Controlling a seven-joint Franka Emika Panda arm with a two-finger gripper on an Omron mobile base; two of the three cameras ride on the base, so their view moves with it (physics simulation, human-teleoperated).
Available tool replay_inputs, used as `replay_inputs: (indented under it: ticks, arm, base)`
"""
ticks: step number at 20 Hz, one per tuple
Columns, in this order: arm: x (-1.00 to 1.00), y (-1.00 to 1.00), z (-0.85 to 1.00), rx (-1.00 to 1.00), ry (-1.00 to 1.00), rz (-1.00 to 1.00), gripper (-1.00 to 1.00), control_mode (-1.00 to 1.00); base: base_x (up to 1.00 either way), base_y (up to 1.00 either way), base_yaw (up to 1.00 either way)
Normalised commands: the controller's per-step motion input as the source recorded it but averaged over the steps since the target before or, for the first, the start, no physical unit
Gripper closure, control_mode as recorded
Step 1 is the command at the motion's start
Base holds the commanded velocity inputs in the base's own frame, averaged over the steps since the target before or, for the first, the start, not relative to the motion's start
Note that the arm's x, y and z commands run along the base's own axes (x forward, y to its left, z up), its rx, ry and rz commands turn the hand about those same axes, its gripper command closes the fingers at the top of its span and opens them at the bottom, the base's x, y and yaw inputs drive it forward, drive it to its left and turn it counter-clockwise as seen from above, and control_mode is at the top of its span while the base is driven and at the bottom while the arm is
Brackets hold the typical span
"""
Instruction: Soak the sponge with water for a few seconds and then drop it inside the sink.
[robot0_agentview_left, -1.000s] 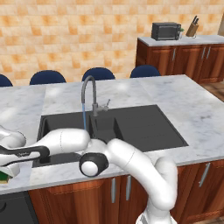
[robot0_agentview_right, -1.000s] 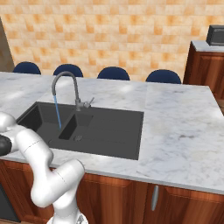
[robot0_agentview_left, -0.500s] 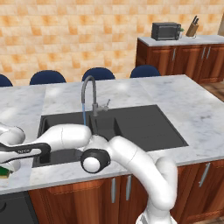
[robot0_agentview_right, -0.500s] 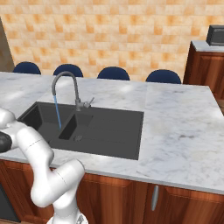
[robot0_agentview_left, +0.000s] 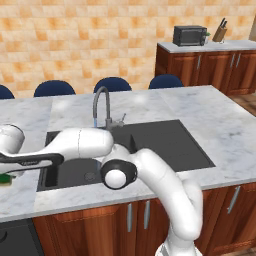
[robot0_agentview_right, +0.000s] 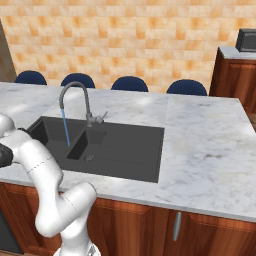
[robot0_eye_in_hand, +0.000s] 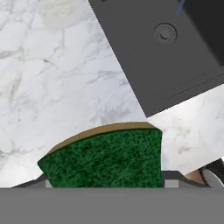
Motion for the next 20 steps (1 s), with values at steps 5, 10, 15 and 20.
replay_inputs:
  ticks: [5, 10, 15, 20]
  arm:
    - [-0.41, -0.76, 0.77, 0.07, -0.27, 0.14, 1.00, -1.00]
    - [-0.55, -0.89, 0.71, 0.10, -0.31, 0.11, 1.00, -1.00]
    - [-0.52, -1.00, 0.54, 0.14, -0.31, 0.10, 1.00, -1.00]
    - [-0.08, -1.00, 0.05, 0.14, -0.14, 0.13, 1.00, -1.00]
  base:
    - [0.00, 0.00, 0.00]
    - [0.00, 0.00, 0.00]
    - [0.00, 0.00, 0.00]
    - [0.00, 0.00, 0.00]
